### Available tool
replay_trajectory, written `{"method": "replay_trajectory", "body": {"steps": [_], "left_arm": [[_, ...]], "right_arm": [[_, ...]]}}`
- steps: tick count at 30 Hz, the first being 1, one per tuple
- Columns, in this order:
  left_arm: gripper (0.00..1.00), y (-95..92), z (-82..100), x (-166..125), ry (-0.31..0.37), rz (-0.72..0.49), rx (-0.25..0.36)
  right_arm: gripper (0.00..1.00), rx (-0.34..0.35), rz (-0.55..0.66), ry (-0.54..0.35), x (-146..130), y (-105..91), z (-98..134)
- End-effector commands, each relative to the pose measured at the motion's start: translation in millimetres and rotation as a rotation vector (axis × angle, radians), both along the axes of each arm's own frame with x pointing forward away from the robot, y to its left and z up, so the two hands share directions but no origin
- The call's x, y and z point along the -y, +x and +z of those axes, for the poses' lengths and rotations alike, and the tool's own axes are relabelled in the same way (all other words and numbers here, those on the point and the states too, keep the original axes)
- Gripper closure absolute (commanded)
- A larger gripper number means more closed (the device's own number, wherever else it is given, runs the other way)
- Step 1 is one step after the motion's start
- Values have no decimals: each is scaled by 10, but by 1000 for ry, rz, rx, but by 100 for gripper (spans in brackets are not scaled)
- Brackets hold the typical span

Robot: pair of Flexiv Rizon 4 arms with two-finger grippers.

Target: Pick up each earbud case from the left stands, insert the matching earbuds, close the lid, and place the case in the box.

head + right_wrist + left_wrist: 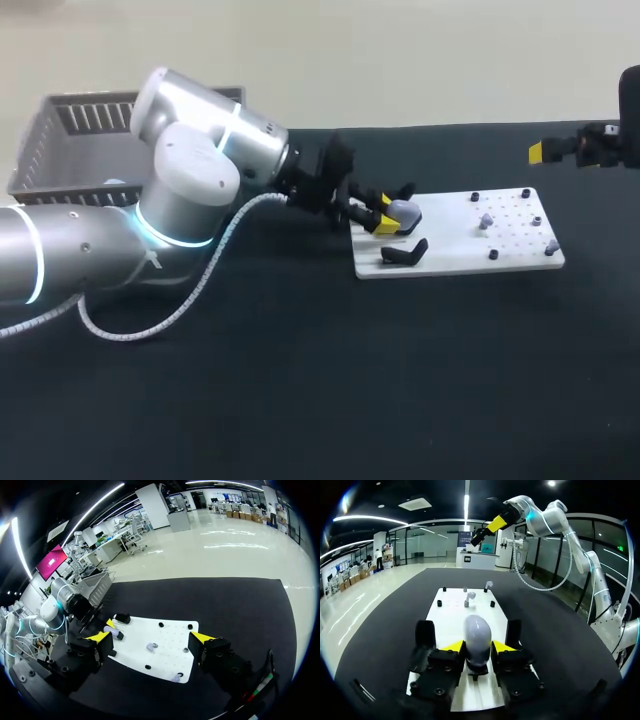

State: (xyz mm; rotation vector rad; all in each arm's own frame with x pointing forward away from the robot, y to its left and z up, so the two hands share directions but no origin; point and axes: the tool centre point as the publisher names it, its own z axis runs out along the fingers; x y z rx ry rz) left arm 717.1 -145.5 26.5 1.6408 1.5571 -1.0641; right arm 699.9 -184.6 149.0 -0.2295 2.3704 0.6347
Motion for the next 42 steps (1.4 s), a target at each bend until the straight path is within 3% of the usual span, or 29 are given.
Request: {"method": "replay_trajectory", "body": {"steps": [1, 2, 16, 22, 30, 37, 42], "left_arm": [[96, 1, -26, 22, -3, -3, 0], [100, 1, -26, 22, -2, -2, 1], [100, 31, 88, -100, -32, 40, -8], [100, 2, 327, -171, -86, 81, -57], [100, -170, 783, -335, -262, 83, -101], [100, -319, 1116, -385, -378, 56, -12], [100, -395, 1221, -353, -408, 32, 55]], "right_arm": [[0, 0, -1, -2, 0, -4, 3], [0, 0, -1, -2, 0, -4, 3], [0, 0, -1, -2, 0, -4, 3], [0, 0, -1, -2, 0, -4, 3], [0, 0, -1, -2, 0, -4, 3], [0, 0, -1, -2, 0, -4, 3], [0, 0, -1, -2, 0, -4, 3]]}}
